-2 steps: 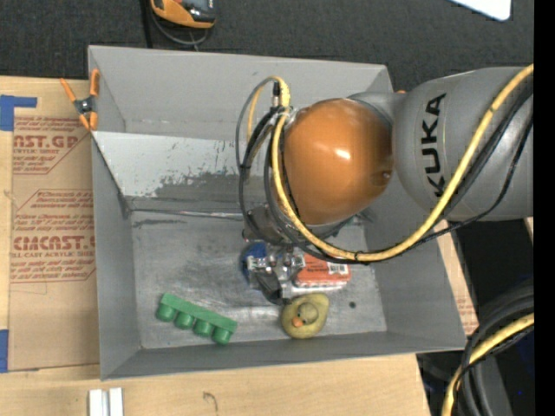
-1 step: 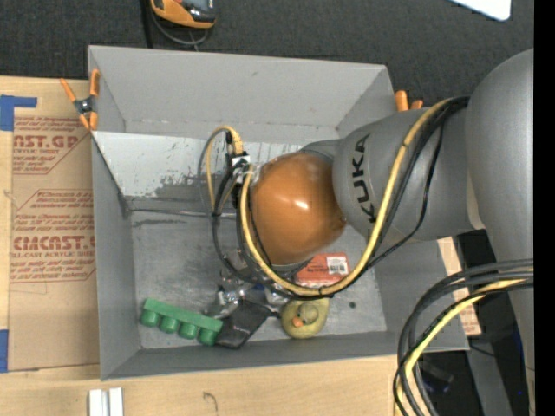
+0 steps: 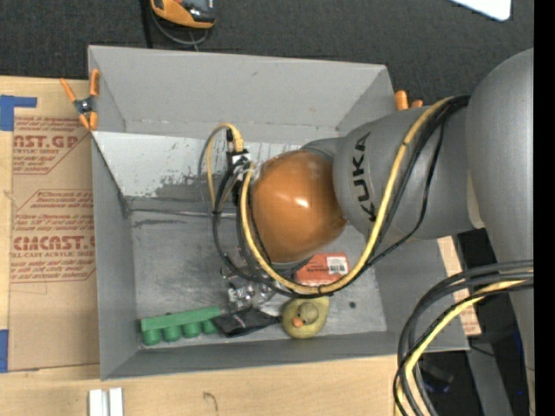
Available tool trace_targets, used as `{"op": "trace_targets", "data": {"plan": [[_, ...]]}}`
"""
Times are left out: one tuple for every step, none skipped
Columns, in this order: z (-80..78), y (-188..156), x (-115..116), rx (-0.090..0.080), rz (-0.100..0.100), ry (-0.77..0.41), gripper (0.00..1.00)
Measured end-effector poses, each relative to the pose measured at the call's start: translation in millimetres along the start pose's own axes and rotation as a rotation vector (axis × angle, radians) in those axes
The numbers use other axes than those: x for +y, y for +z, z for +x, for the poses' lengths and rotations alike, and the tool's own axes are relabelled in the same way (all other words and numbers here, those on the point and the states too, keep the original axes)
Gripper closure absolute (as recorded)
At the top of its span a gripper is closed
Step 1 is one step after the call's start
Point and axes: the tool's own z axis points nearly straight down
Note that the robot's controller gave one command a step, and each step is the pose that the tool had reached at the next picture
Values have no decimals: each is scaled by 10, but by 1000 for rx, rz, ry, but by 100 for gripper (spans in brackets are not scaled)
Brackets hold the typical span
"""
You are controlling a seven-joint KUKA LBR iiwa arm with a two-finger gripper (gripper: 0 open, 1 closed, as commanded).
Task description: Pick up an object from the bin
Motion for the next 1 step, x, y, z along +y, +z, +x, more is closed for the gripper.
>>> {"op": "trace_targets", "data": {"plan": [[0, 0, 0, 0, 0, 0, 100]]}}
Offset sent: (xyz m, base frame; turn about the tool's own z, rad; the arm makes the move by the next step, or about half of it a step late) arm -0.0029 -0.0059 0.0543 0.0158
